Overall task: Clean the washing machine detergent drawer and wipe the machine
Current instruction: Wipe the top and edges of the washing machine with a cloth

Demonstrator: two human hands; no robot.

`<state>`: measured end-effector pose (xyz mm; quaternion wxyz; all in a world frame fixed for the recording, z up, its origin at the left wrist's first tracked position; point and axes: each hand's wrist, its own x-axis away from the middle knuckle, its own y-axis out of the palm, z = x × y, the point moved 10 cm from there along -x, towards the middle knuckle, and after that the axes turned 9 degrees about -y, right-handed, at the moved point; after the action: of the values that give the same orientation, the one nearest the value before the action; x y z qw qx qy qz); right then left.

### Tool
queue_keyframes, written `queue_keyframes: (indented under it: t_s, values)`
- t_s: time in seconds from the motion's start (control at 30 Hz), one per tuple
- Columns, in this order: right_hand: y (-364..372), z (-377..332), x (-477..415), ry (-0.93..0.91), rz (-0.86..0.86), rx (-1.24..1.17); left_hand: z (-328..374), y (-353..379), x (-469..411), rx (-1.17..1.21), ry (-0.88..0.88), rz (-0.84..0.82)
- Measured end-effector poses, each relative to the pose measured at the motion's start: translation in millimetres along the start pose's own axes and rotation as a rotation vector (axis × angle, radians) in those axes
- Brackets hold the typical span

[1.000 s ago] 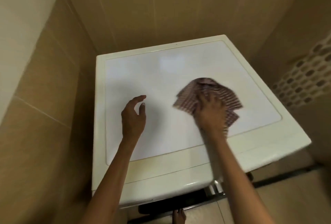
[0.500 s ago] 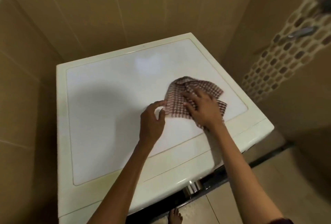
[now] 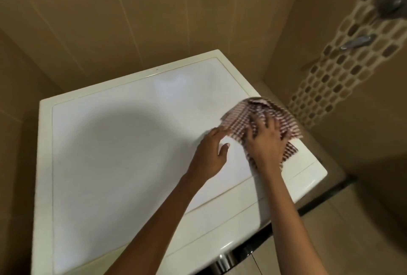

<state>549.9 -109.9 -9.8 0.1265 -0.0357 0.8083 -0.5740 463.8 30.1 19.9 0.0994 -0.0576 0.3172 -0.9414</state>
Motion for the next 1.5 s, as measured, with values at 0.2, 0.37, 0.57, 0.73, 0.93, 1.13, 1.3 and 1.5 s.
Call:
queue_keyframes:
  t_s: [0.2, 0.37, 0.57, 0.73, 0.93, 1.13, 1.3, 1.5]
  values:
    - [15.8, -51.0, -23.1, -0.215, -0.049, 0.019, 3.2, -8.7, -29.0, -0.303, 0.044, 0.228]
    - [15.0, -40.7, -60.3, -0.469, -0.066, -0.052, -20.0, -4.7, -34.8, -0.468, 0.038, 0.241]
    - [2.6, 9.1, -80.8, 0.066, 0.06, 0.081, -27.1, -3.3, -32.7, -0.397, 0.047, 0.245]
    - [13.7, -67.4, -14.0, -0.683, -0.052, -0.039, -32.4, -8.2, -33.8, -0.267, -0.006, 0.244]
    - [8.6, -20.5, -74.5, -0.132, 0.074, 0.018, -39.5, -24.0, -32.0, -0.084, -0.031, 0.245]
    - [54.6, -174.7, 2.4, -0.634, -0.062, -0.099, -71.7, -91.5, -12.8, -0.026, -0.166, 0.437]
    - [69.8, -308.6, 74.1, -0.956, -0.219, -0.222, -133.1, -196.4, 28.4, -0.145, -0.321, 0.691]
    - [87.9, -320.3, 45.1, -0.783, -0.234, -0.267, -251.2, -307.5, 110.5, -0.298, -0.861, 0.896]
